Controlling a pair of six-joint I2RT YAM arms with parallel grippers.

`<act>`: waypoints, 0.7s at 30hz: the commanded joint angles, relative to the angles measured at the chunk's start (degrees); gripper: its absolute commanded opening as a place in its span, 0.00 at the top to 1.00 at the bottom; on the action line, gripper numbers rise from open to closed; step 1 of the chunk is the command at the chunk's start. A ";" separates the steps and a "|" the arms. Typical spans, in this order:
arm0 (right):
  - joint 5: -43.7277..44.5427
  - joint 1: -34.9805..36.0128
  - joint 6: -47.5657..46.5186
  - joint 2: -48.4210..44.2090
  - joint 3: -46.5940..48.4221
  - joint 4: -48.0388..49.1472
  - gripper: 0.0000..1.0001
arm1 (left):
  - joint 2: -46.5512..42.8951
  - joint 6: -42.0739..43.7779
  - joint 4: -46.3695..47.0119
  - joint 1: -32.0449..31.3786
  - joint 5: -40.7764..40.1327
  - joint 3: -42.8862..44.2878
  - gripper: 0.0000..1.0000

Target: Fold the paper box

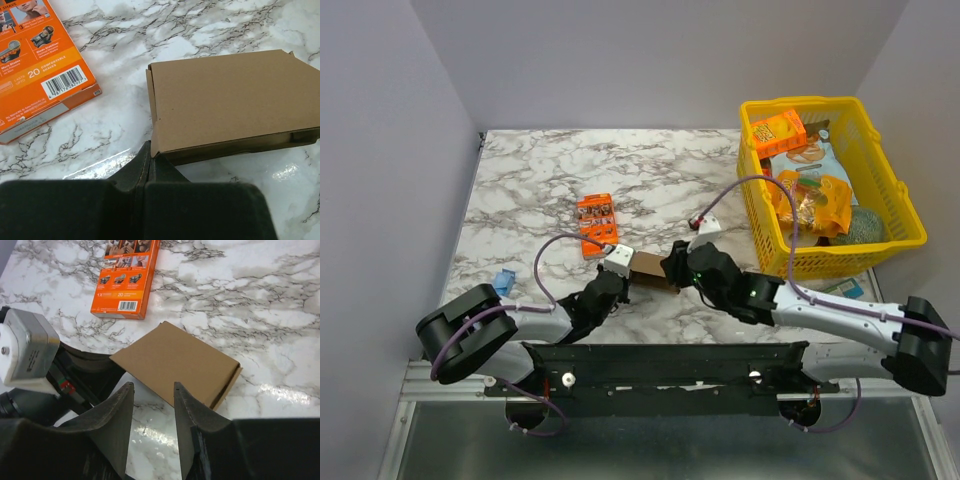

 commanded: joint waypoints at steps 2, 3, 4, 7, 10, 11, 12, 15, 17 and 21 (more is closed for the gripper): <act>-1.85 -1.48 -4.68 10.39 5.85 3.96 0.57 | 1.55 0.73 -1.31 -1.31 -2.17 -0.89 1.00; -2.38 -1.57 -4.60 11.62 6.29 4.93 0.58 | 1.72 0.90 -1.40 -1.57 -2.35 -0.72 1.00; -2.73 -1.66 -4.51 14.15 6.30 5.72 0.58 | 1.81 1.07 -1.75 -2.01 -2.44 -0.54 1.00; -4.05 -1.66 -3.72 17.51 6.47 7.22 0.60 | 1.20 0.90 -2.36 -2.62 -2.96 -0.10 1.00; -4.40 -1.84 -2.32 20.15 5.51 7.49 0.60 | -1.34 -0.41 -4.82 -2.71 -3.49 0.08 1.00; -4.58 -2.01 -1.88 21.03 5.24 7.92 0.61 | -2.40 -0.68 -5.96 -2.72 -3.58 -0.27 0.94; -4.76 -2.10 -1.44 21.38 4.98 8.01 0.61 | -4.76 -0.94 -6.49 -2.72 -3.49 -0.54 0.90; -5.11 -2.28 0.14 22.87 3.66 8.80 0.62 | -9.85 -1.82 -9.82 -2.72 -3.23 -1.15 0.63; -5.55 -2.45 1.20 23.76 2.87 9.50 0.62 | -12.50 -3.13 -14.37 -2.72 -2.79 -1.07 0.45; -5.11 -2.54 1.73 25.60 2.69 9.86 0.63 | -21.45 -4.46 -17.92 -2.80 1.86 -2.73 0.30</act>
